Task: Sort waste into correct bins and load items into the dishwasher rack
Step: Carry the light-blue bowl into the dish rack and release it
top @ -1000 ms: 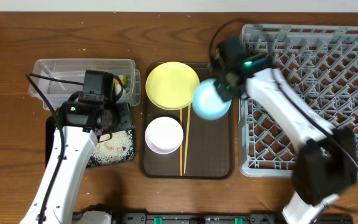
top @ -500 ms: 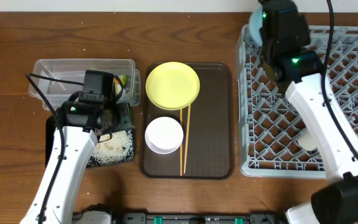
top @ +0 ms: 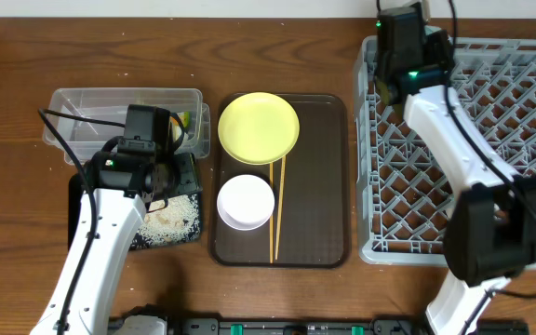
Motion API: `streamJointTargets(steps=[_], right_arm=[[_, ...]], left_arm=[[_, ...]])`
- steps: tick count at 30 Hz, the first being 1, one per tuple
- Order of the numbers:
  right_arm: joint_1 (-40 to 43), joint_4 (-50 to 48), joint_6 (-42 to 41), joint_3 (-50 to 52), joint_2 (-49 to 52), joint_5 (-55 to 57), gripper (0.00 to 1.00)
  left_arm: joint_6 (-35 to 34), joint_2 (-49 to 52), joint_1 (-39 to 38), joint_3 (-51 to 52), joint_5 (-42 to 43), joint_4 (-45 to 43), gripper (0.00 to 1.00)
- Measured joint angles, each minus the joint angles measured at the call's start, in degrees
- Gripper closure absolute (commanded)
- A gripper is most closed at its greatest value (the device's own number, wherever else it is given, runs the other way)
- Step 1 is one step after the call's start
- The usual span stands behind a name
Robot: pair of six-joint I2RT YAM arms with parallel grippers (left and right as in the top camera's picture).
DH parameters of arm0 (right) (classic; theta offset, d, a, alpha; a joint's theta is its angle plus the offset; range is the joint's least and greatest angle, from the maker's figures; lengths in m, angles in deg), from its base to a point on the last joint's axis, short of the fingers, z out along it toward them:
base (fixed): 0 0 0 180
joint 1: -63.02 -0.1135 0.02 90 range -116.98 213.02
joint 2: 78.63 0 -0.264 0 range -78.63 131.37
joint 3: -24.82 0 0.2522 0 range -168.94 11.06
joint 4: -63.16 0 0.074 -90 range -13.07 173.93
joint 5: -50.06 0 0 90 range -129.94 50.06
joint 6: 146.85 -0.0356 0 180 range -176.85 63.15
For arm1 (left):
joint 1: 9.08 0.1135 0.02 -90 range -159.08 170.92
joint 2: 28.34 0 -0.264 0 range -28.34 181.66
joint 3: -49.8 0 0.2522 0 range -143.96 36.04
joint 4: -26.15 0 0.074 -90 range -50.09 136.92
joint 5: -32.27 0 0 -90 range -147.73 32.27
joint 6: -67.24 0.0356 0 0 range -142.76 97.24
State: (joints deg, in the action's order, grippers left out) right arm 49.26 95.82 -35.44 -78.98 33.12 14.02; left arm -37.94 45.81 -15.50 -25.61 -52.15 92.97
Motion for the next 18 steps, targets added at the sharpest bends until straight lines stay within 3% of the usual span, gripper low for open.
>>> streamJointTargets(steps=[12,18], right_arm=[[-3.0,0.5,-1.6,-0.1,4.9,9.0,0.99],[-5.2,8.7,-6.9,-0.3,4.9,9.0,0.99]], left_arm=[[0.0,0.0,0.0,0.0,0.0,-0.1,0.4],[0.0,0.0,0.0,0.0,0.0,-0.1,0.4]])
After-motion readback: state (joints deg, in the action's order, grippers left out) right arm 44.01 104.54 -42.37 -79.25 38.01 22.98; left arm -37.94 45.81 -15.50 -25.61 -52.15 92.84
